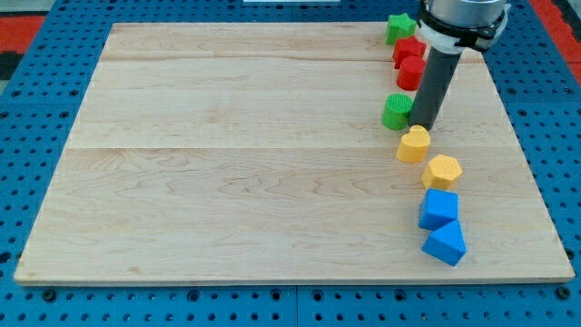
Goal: Push the green star slightly left
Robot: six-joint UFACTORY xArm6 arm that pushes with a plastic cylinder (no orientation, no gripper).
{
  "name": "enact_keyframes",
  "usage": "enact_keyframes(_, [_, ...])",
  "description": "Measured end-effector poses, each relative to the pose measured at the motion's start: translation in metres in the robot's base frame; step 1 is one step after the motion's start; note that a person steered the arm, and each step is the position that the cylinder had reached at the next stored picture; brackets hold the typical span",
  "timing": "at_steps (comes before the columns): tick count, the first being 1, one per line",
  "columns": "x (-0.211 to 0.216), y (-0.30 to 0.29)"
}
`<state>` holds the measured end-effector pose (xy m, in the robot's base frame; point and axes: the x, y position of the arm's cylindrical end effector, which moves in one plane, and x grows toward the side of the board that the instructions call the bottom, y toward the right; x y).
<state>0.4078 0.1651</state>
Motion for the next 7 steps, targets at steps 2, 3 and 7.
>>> enact_keyframes(2, [0.047, 0.002])
enact_keyframes(3, [0.055, 0.007])
enact_keyframes(7, [-0.144, 0.07])
